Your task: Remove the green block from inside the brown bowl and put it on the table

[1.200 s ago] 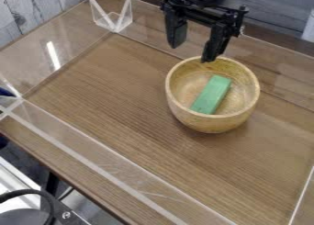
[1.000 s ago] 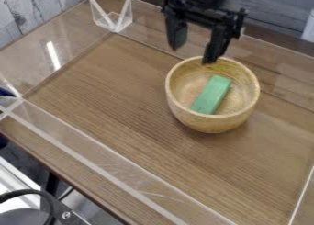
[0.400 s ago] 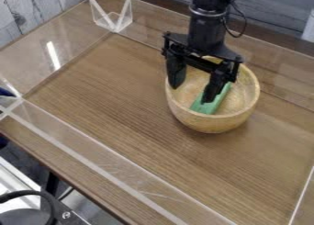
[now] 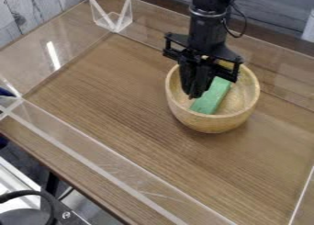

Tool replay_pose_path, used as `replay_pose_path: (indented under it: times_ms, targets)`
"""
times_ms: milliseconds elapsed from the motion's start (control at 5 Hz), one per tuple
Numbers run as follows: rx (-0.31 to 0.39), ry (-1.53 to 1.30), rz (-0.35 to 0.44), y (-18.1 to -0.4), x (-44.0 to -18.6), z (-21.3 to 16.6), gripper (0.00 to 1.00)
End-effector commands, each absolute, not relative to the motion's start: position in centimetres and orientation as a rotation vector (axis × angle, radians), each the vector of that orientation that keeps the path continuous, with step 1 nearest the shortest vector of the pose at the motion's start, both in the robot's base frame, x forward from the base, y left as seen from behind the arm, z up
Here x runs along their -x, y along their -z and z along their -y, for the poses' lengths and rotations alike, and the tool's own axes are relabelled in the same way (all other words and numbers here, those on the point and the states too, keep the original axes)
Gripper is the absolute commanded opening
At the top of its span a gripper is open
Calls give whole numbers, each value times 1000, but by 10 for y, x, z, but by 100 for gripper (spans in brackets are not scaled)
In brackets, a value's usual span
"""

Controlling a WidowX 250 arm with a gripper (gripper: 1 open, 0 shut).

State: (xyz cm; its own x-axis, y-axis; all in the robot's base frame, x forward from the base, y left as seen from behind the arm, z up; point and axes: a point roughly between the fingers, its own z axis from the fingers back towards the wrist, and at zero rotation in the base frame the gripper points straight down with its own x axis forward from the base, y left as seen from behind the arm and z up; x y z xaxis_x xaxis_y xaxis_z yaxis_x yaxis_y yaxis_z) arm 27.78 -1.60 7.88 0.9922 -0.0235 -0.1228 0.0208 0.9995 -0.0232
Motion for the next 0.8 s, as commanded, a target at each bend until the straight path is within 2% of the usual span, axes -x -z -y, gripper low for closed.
replay_pose_path:
  times_ms: [0,600]
  targets:
    - [26,37,-26,-104,-288,16,0]
    - [25,58,24,-123,-286,14,0]
